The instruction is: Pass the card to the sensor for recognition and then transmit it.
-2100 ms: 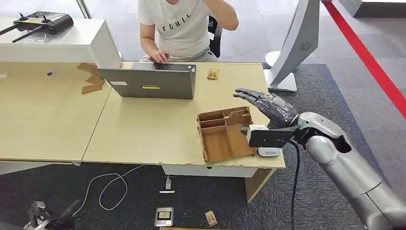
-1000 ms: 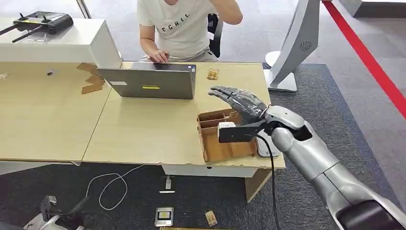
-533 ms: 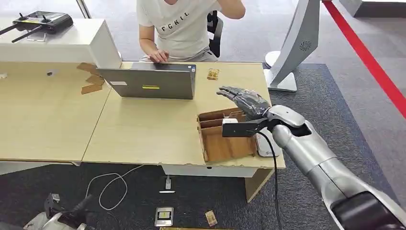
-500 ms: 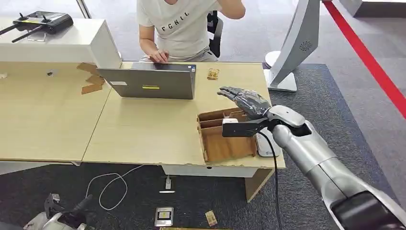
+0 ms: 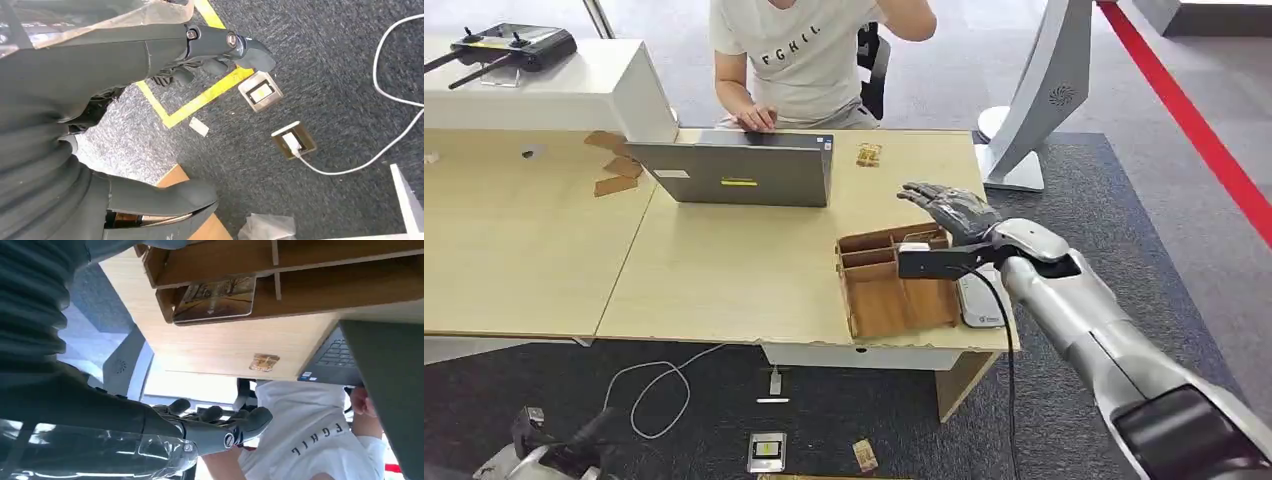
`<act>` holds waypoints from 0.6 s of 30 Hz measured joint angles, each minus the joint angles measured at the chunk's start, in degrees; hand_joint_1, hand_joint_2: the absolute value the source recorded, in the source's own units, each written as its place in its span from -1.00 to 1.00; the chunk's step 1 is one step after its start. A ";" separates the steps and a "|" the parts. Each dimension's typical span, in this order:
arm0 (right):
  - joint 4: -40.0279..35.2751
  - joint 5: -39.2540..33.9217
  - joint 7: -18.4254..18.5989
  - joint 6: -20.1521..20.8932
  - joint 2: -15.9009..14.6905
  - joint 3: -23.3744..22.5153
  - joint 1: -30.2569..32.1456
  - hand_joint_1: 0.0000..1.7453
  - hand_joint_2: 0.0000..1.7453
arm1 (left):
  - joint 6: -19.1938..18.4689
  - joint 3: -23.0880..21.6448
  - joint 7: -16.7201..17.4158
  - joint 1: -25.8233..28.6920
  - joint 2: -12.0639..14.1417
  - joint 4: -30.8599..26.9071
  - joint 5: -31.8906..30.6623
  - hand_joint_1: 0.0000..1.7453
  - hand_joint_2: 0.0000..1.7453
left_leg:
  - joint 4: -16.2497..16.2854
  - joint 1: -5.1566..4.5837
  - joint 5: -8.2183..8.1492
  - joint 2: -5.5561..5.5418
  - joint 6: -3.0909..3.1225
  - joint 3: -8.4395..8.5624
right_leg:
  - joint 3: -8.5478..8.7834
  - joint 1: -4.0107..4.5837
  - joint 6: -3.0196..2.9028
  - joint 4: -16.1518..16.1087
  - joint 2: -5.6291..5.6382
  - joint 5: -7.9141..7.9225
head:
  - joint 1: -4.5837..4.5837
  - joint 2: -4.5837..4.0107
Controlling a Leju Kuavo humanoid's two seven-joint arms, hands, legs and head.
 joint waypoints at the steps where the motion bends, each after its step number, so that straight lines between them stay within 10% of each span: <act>1: 0.40 0.07 0.00 0.00 0.07 0.00 -0.10 -1.00 1.00 | 0.00 0.00 -0.02 0.02 0.09 0.00 0.00 -1.00 1.00 | 0.00 0.00 0.00 0.00 0.00 0.00 | 0.00 0.00 0.00 0.00 0.00 0.00 | 0.00 0.00; 18: 5.03 1.22 -0.39 0.11 1.92 -0.37 -1.30 -1.00 1.00 | -0.37 0.11 -2.40 1.12 1.49 0.02 1.05 -1.00 1.00 | 0.00 0.00 0.00 0.00 0.00 0.00 | 0.00 0.00 0.00 0.00 0.00 0.00 | -0.02 0.00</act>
